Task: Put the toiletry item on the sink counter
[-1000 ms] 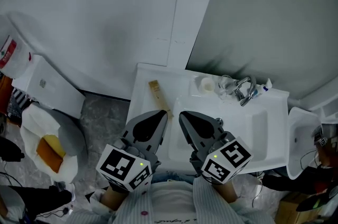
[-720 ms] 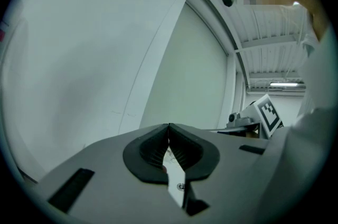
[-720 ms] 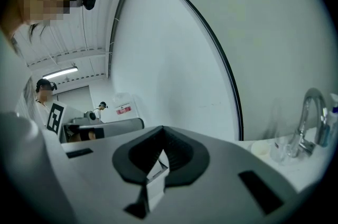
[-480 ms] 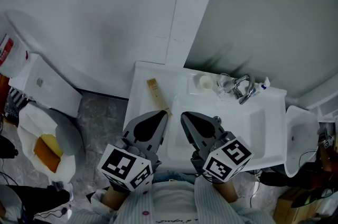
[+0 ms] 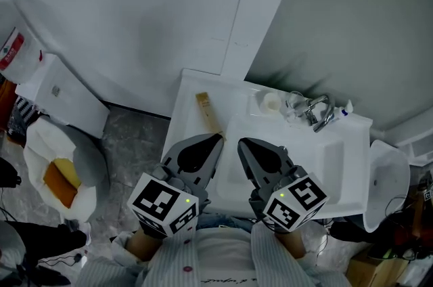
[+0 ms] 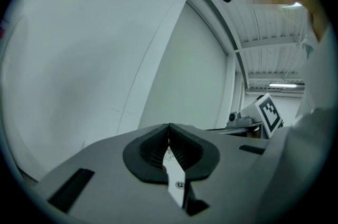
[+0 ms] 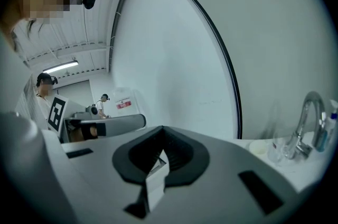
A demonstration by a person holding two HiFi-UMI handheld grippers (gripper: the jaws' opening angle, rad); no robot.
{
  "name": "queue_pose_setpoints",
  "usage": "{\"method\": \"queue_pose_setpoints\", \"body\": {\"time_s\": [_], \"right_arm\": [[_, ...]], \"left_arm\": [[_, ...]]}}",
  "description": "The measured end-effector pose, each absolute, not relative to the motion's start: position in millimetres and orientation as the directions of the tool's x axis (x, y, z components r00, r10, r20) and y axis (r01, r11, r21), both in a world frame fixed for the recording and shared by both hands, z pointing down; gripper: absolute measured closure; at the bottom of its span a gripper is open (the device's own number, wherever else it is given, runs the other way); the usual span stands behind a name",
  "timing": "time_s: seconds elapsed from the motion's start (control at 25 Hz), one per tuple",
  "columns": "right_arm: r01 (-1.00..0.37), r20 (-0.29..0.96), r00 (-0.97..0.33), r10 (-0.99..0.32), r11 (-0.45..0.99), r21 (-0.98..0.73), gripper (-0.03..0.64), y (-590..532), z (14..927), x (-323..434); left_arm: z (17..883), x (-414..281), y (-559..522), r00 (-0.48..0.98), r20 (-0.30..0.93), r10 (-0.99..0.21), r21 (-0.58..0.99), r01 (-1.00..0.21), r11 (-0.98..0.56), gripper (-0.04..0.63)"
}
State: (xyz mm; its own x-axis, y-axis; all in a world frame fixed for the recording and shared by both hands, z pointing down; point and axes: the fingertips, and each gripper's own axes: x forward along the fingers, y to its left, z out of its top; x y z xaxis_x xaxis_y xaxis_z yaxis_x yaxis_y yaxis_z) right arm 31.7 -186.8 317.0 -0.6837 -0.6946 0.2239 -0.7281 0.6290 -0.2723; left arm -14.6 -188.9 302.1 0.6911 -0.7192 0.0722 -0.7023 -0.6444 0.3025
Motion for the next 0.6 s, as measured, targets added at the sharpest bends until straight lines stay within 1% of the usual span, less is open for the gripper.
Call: {"method": "queue_pose_setpoints", "body": {"time_s": [0.32,0.6], "right_arm": [[-0.717,0.206,-0.696,-0.688,0.645,-0.265,0.607,-184,310,29],[-0.716,0.186,-0.696,-0.694,0.650,-0.255,0.607,-186,303,30]], "left_arm": [[286,-10,-188,0.732,0.040,-0.681,0.241,-0.668,-0.704,0.578],[283,-6,-194,0.779,0.087,-0.621,0.139,-0.626,-0.767,0.578]]}}
